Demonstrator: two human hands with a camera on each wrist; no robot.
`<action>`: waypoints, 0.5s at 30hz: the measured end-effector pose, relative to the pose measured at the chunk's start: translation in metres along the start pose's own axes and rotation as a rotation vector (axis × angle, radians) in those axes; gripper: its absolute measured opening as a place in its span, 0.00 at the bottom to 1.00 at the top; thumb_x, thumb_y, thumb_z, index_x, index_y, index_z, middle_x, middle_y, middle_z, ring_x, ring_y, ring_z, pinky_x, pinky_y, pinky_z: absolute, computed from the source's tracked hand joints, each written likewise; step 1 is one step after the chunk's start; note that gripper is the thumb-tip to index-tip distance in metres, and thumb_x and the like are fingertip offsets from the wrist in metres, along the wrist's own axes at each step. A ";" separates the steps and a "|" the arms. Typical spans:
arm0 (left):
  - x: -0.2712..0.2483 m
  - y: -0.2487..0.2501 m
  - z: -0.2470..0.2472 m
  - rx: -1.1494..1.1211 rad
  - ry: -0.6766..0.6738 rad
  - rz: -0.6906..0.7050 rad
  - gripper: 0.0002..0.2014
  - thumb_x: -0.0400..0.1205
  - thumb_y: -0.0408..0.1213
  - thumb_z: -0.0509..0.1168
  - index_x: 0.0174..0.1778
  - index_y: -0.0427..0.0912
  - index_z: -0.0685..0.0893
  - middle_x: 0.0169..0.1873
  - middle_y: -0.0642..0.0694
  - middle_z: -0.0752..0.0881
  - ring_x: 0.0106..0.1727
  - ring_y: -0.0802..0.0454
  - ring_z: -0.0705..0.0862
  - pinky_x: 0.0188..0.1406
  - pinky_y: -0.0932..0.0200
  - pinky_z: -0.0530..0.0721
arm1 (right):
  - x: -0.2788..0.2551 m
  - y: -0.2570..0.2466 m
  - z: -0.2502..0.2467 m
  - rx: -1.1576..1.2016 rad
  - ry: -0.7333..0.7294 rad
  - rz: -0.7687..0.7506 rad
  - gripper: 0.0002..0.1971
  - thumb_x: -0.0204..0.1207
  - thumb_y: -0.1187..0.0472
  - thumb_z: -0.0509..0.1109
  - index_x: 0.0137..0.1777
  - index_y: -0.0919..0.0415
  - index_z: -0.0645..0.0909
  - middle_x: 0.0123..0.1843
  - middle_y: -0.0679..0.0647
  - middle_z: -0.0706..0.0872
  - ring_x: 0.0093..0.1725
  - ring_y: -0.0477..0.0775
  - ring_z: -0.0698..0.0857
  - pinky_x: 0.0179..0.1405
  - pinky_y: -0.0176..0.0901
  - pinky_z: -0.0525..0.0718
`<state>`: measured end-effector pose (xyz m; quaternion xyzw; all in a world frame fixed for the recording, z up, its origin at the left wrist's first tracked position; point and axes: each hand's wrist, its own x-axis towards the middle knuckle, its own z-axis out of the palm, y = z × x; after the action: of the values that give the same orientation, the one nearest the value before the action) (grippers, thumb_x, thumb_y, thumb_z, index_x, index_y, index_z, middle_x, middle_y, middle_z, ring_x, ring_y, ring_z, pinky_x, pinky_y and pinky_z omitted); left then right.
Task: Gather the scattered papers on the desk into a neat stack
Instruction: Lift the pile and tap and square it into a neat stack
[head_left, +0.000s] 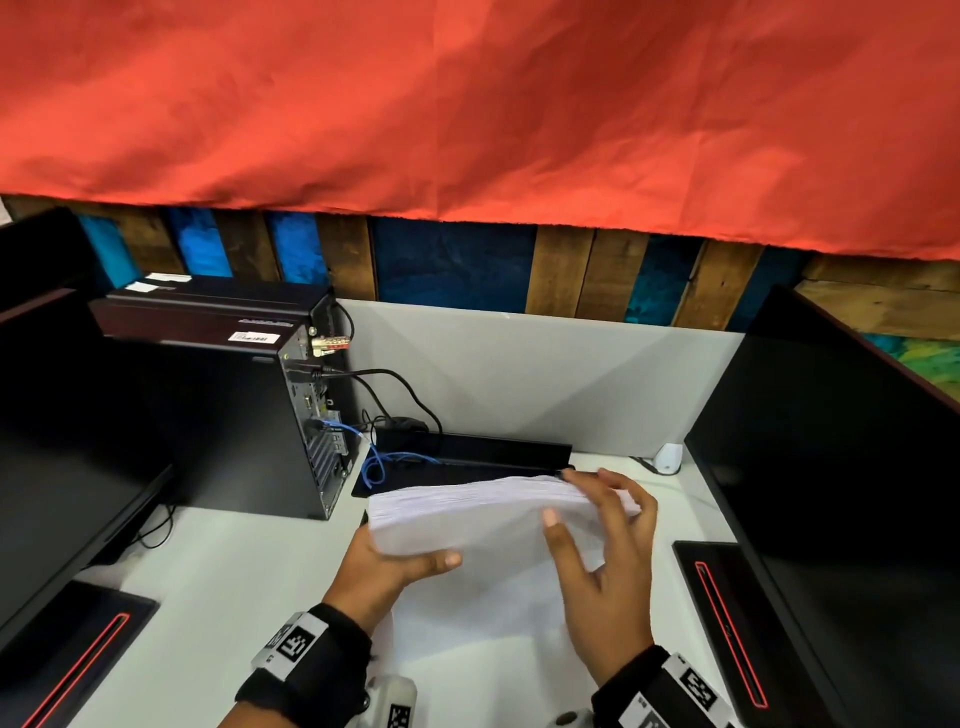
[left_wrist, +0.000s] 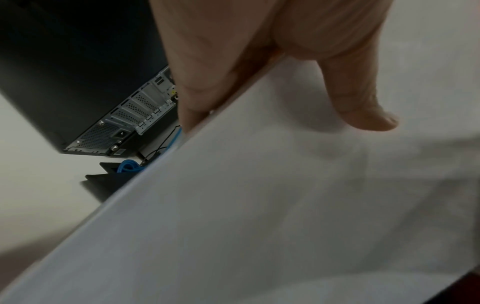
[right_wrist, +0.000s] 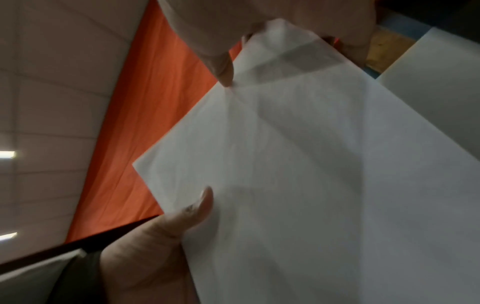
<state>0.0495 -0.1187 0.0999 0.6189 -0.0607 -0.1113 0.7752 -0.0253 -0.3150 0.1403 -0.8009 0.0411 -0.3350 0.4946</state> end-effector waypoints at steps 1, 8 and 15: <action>0.000 0.000 -0.001 -0.003 0.003 -0.001 0.39 0.43 0.40 0.87 0.53 0.42 0.88 0.51 0.42 0.92 0.53 0.47 0.91 0.49 0.58 0.90 | 0.000 -0.001 0.001 -0.020 -0.028 -0.023 0.16 0.70 0.44 0.68 0.59 0.35 0.79 0.66 0.43 0.68 0.70 0.40 0.72 0.66 0.28 0.72; 0.000 -0.003 -0.002 0.020 -0.012 -0.019 0.41 0.42 0.41 0.88 0.54 0.44 0.87 0.51 0.43 0.92 0.54 0.48 0.91 0.53 0.53 0.88 | 0.002 -0.003 0.001 -0.017 -0.034 -0.017 0.17 0.70 0.46 0.70 0.61 0.35 0.79 0.65 0.46 0.69 0.70 0.38 0.73 0.67 0.24 0.71; 0.000 -0.008 -0.005 0.021 -0.021 -0.026 0.41 0.44 0.38 0.87 0.56 0.42 0.86 0.51 0.44 0.92 0.54 0.47 0.91 0.50 0.58 0.89 | 0.001 0.000 -0.001 -0.037 -0.037 -0.032 0.20 0.70 0.47 0.71 0.63 0.38 0.78 0.65 0.45 0.70 0.70 0.42 0.73 0.67 0.25 0.71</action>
<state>0.0500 -0.1159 0.0914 0.6266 -0.0619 -0.1274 0.7664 -0.0253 -0.3165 0.1410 -0.8165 0.0254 -0.3271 0.4751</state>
